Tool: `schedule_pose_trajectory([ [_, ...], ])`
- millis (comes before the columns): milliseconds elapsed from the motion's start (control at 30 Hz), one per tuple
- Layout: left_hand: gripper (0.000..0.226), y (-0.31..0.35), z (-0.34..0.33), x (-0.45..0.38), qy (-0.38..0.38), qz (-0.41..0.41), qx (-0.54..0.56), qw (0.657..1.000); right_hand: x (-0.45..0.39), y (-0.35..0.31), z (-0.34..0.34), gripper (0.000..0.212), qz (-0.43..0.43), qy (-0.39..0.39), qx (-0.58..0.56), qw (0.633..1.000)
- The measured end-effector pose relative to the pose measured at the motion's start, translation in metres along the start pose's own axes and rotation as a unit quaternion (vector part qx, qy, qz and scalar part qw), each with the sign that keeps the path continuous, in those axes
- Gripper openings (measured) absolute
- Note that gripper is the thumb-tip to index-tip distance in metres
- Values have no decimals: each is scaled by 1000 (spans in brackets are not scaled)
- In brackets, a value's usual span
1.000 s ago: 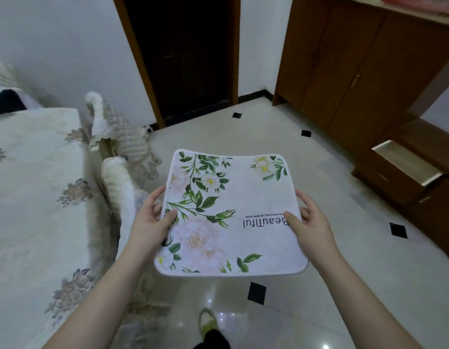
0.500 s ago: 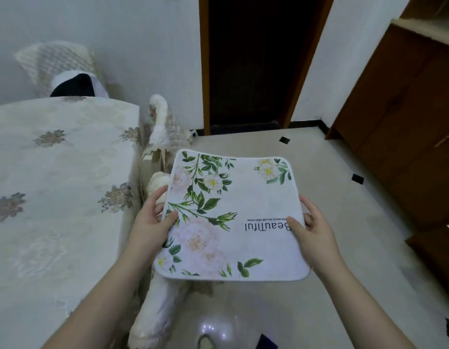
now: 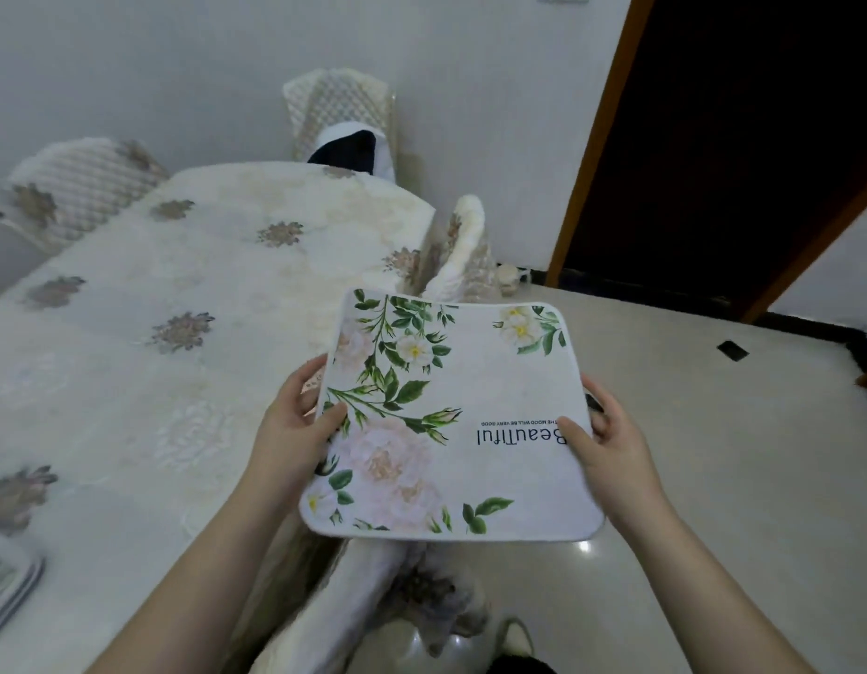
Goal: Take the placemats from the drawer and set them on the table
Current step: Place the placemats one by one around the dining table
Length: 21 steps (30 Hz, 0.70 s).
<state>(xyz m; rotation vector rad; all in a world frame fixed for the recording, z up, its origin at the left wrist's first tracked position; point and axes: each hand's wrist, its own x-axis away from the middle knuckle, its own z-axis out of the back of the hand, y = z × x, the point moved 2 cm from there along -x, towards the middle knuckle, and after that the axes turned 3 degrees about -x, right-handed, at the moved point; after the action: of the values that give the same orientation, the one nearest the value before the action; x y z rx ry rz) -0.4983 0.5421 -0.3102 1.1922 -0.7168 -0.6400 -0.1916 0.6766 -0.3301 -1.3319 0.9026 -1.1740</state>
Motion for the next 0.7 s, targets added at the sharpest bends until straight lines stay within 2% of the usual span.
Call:
schedule_pose_trajectory([
  [300, 54, -4, 7, 21, 153, 56, 11, 987, -84, -8, -38, 56, -10, -177, 1, 984],
  [467, 53, -23, 29, 61, 245, 83, 50, 965, -97, -9, -86, 52, -3, -276, 9, 961],
  [600, 55, -44, 62, 95, 320, 110, 96, 936, -88, -14, -142, 53, 0, -371, 32, 928],
  [700, 56, -60, 84, 113, 361, 122, 115, 918, -77, -14, -183, 53, 6, -407, 43, 912],
])
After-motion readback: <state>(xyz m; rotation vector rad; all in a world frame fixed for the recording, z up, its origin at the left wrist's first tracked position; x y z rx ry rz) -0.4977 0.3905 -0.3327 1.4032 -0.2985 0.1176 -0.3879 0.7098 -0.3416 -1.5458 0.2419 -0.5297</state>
